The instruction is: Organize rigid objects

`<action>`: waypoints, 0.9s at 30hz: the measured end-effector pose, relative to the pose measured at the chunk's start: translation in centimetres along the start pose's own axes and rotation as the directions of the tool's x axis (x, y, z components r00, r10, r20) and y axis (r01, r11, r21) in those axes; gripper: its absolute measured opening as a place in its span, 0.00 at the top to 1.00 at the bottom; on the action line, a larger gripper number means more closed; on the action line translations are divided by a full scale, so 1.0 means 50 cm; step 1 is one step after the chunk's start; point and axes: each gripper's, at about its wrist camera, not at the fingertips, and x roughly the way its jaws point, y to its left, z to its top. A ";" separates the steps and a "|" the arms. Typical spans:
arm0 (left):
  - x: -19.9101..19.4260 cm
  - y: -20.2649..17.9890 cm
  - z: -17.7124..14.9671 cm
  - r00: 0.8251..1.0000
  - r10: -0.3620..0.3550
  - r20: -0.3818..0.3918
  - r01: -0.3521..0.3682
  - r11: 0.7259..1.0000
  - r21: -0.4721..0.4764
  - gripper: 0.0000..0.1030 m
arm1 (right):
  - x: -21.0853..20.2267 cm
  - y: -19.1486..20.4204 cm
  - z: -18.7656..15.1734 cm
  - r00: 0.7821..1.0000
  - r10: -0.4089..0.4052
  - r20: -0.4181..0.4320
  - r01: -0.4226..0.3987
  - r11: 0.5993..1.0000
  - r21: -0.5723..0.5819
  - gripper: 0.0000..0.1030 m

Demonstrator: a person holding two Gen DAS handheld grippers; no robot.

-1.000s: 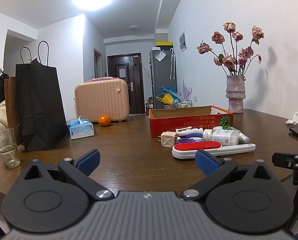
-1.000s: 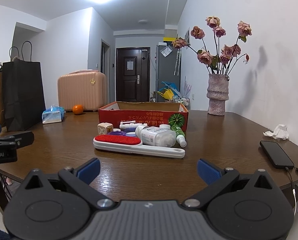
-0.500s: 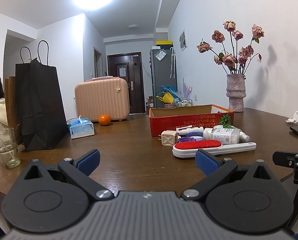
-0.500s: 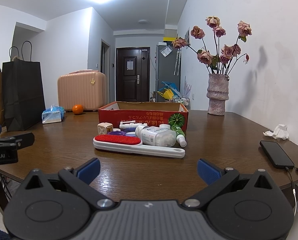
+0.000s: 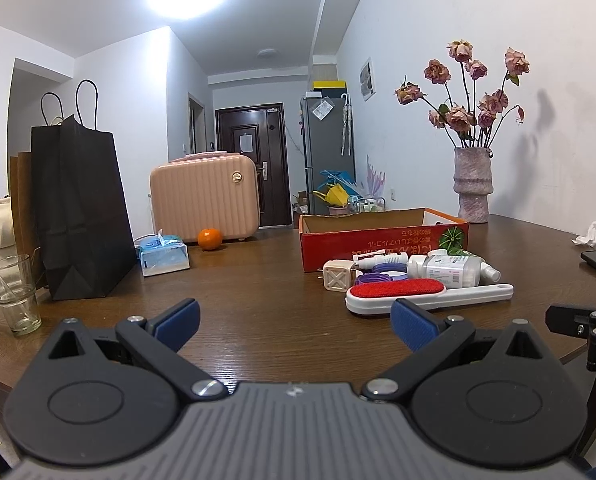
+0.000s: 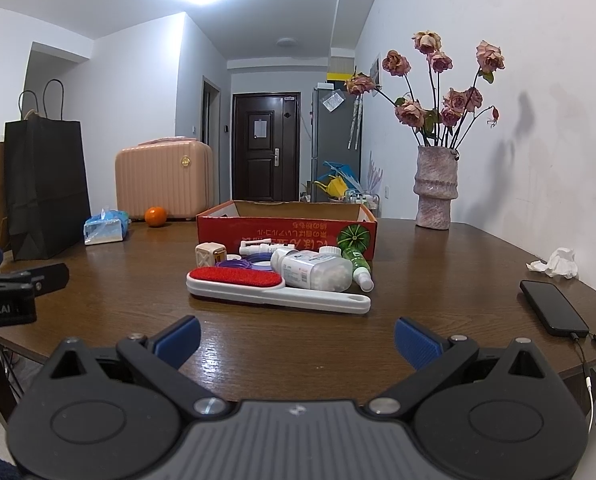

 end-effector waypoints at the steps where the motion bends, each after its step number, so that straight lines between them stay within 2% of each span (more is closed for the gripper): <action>1: 0.000 0.000 0.000 1.000 0.000 0.000 0.000 1.000 0.000 0.00 | 0.000 0.000 -0.001 1.000 -0.001 -0.001 0.001 1.000 0.000 0.00; 16: 0.009 -0.001 -0.002 1.000 -0.001 -0.012 0.001 1.000 0.006 0.00 | 0.002 0.000 -0.005 1.000 -0.003 -0.002 0.003 1.000 -0.002 0.00; 19: 0.039 -0.004 -0.002 1.000 0.017 -0.025 -0.016 1.000 0.018 0.00 | 0.017 -0.007 -0.016 0.999 -0.032 0.003 0.032 0.999 -0.009 0.00; 24: 0.107 -0.010 0.006 0.998 0.043 -0.052 -0.041 0.999 0.029 0.00 | 0.078 -0.036 -0.024 0.997 -0.068 -0.040 0.069 0.998 0.008 0.00; 27: 0.161 -0.018 0.012 0.993 0.034 -0.109 -0.030 0.999 0.042 0.00 | 0.114 -0.059 -0.016 0.995 -0.092 -0.045 0.093 0.996 0.019 0.00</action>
